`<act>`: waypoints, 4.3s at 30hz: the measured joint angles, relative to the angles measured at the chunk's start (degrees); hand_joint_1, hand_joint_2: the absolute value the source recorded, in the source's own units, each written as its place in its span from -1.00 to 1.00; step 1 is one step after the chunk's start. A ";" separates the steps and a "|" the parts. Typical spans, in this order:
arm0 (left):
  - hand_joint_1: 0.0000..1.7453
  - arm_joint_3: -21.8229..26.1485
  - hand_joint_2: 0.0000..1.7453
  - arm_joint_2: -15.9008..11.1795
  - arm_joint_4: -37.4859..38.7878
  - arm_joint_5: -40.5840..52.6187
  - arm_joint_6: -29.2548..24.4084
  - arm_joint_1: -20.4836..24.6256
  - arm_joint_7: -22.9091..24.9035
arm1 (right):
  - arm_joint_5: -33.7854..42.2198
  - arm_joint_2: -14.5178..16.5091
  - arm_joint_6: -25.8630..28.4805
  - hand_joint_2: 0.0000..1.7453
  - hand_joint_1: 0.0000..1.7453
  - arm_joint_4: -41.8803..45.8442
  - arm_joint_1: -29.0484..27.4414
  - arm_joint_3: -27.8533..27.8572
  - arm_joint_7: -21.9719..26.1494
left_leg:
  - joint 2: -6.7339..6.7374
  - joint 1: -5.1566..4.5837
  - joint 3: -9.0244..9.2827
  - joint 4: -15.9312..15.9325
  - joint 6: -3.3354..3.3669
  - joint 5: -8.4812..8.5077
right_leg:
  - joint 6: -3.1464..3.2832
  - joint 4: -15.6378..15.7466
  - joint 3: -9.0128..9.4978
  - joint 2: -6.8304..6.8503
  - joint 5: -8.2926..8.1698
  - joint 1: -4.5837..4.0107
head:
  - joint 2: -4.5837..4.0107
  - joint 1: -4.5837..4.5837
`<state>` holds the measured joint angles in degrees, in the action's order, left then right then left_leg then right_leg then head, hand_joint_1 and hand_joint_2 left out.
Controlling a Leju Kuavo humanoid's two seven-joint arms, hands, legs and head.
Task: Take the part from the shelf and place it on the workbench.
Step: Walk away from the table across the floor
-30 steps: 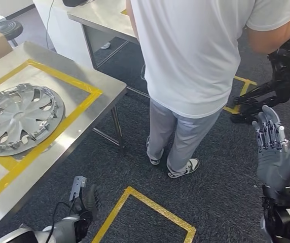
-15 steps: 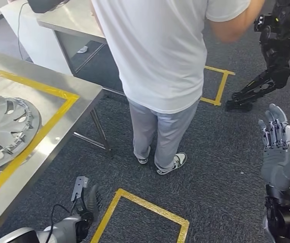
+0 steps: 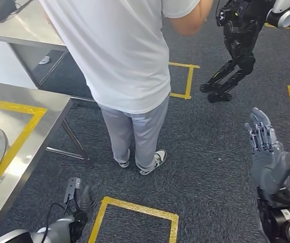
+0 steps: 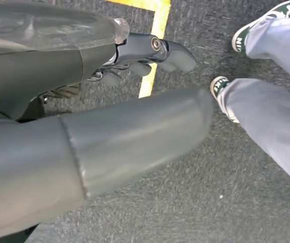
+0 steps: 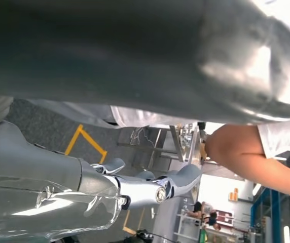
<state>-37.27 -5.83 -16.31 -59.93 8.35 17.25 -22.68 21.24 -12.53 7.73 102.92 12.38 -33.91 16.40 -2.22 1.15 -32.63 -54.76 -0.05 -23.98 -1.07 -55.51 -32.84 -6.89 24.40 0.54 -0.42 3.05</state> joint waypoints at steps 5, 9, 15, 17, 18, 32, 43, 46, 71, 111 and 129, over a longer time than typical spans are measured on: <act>-1.00 0.00 -1.00 -0.09 0.01 -0.10 0.07 -0.29 -0.24 | -0.37 0.11 -0.96 -1.00 -1.00 -0.82 -0.13 0.15 0.15 | 3.20 -0.04 0.60 0.56 0.91 -0.03 | -1.45 -14.27 -6.61 6.01 6.93 0.33 | 0.00 -0.80; -1.00 0.00 -1.00 -0.05 0.00 -0.05 0.07 -0.36 -0.25 | -0.96 0.22 -2.14 -1.00 -1.00 -1.64 -0.37 0.71 0.32 | 5.71 -0.07 1.12 0.50 0.55 -0.57 | -1.65 -8.23 -3.64 8.05 2.13 0.60 | 0.00 -0.85; -1.00 0.00 -1.00 0.21 0.00 0.76 -0.09 0.26 0.46 | -1.58 0.53 -3.06 -1.00 -1.00 -2.23 -0.84 2.32 0.53 | 8.37 -0.69 1.60 -0.09 -1.10 -1.59 | 0.74 0.23 0.36 9.64 -0.30 -0.37 | 0.00 -0.51; -1.00 -0.01 -1.00 0.47 0.00 1.22 -0.51 0.64 0.64 | -1.77 0.67 -3.20 -1.00 -1.00 -2.23 -1.06 3.04 0.50 | 5.89 -0.35 0.27 -3.40 -1.59 -3.81 | 1.49 0.56 0.42 8.34 -0.68 -0.14 | 0.00 -0.30; -1.00 -0.01 -1.00 0.57 0.00 1.46 -0.75 0.73 0.74 | -1.83 0.75 -3.24 -1.00 -1.00 -2.23 -1.09 3.33 0.47 | 4.24 -0.23 -1.35 -6.96 -1.73 -5.66 | 1.75 0.62 0.41 7.69 -0.79 -0.07 | 0.00 -0.15; -1.00 -1.05 -1.00 1.75 0.00 3.14 -2.47 1.63 1.61 | -2.68 0.89 -0.61 -1.00 -1.00 -1.98 -1.42 5.06 -0.49 | 0.74 0.12 0.63 0.28 0.56 -0.32 | -0.50 -2.64 -1.98 2.08 0.92 0.02 | 0.00 -0.20; -1.00 -3.59 -1.00 2.13 0.00 4.66 -3.04 1.84 1.04 | -2.91 0.90 2.72 -1.00 -1.00 -0.63 -1.19 5.02 -1.79 | 7.78 -0.75 1.89 0.17 -0.32 -1.60 | -0.06 -0.25 0.41 10.95 0.02 -0.51 | 0.00 -0.80; -1.00 -3.65 -1.00 2.06 -0.04 2.96 -1.69 1.87 1.09 | -2.91 0.86 2.77 -1.00 -1.00 0.09 -1.94 4.85 -1.93 | 8.03 -0.67 1.79 -0.54 -1.09 -2.45 | 1.11 0.20 0.32 8.98 -0.34 -0.32 | 0.00 -0.61; -1.00 -3.63 -1.00 -0.58 -0.07 2.59 -1.91 1.85 2.68 | -1.61 1.13 -2.86 -1.00 -1.00 -4.63 1.55 3.89 -0.02 | 6.21 -0.44 1.65 0.67 0.38 -0.94 | -0.75 -3.83 -1.58 9.77 0.55 0.16 | 0.00 -0.75; -1.00 -2.53 -1.00 -0.88 -0.02 -0.27 1.16 1.22 1.27 | -1.79 2.98 -5.37 -1.00 -1.00 -9.20 2.78 5.25 0.64 | 3.23 -0.35 -4.32 -13.63 -1.68 -8.77 | 2.78 0.70 0.28 6.17 -0.77 -0.41 | 0.00 0.20; -1.00 -2.47 -1.00 -1.01 0.00 -0.32 1.25 1.08 1.28 | -1.74 3.26 -5.35 -1.00 -1.00 -9.76 2.29 5.59 0.67 | 2.98 -0.57 1.34 1.29 1.20 -0.22 | -0.38 -15.42 -7.27 6.47 6.04 0.51 | 0.00 -0.36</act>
<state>-39.74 -6.84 -16.31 -60.25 9.60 18.33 -21.40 19.50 -9.27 2.37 93.15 14.67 -28.32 17.07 0.76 0.58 -31.29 -53.47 1.15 -24.20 -1.45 -70.93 -40.11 -0.42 30.44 1.05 -0.42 2.69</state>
